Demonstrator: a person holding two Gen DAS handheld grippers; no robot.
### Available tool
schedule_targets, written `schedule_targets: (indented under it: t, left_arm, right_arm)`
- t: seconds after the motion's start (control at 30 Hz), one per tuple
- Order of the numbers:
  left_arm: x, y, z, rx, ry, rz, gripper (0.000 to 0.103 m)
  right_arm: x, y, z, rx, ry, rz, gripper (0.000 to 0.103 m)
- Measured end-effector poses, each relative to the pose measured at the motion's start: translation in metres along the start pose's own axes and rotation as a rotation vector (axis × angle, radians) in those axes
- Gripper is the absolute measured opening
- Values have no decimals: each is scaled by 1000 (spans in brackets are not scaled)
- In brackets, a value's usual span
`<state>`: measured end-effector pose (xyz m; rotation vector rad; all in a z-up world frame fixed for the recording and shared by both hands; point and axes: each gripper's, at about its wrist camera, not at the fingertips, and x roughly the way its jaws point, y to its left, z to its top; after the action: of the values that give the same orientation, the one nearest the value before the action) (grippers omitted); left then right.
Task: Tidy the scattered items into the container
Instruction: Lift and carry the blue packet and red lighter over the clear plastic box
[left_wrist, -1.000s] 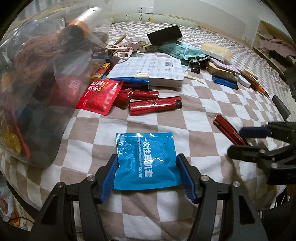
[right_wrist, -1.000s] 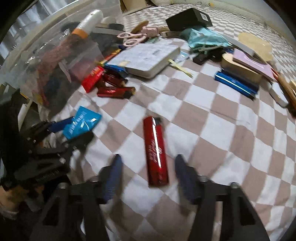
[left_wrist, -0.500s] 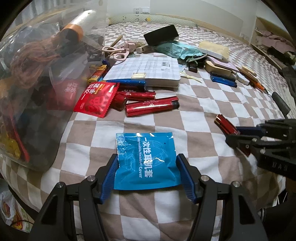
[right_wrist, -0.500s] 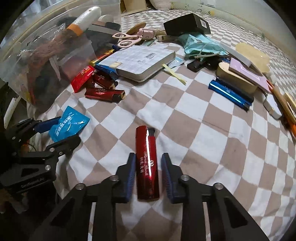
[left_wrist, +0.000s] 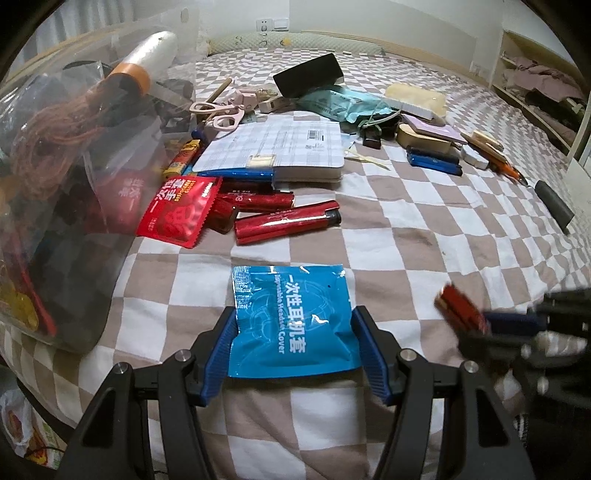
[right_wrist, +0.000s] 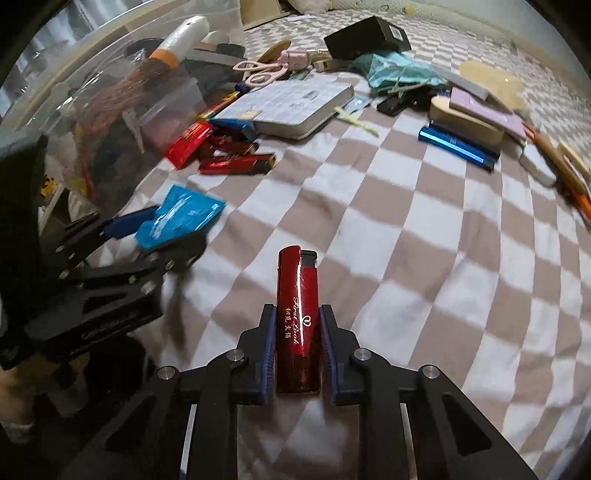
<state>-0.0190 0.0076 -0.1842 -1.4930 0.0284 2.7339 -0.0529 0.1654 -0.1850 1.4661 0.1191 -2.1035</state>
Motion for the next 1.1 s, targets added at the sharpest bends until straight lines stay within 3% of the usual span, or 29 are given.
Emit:
schedule_targets:
  t: [0.27, 0.5, 1.1]
  left_arm:
    - [-16, -8, 7, 16, -38, -24, 61]
    - [-38, -18, 18, 44, -98, -41, 61]
    - [-88, -17, 39, 54, -233, -80, 61]
  right_arm:
    - [-18, 1, -19, 81, -14, 87, 23]
    - [-43, -15, -19, 182, -89, 126, 23]
    - [-98, -35, -2, 219, -276, 23, 23]
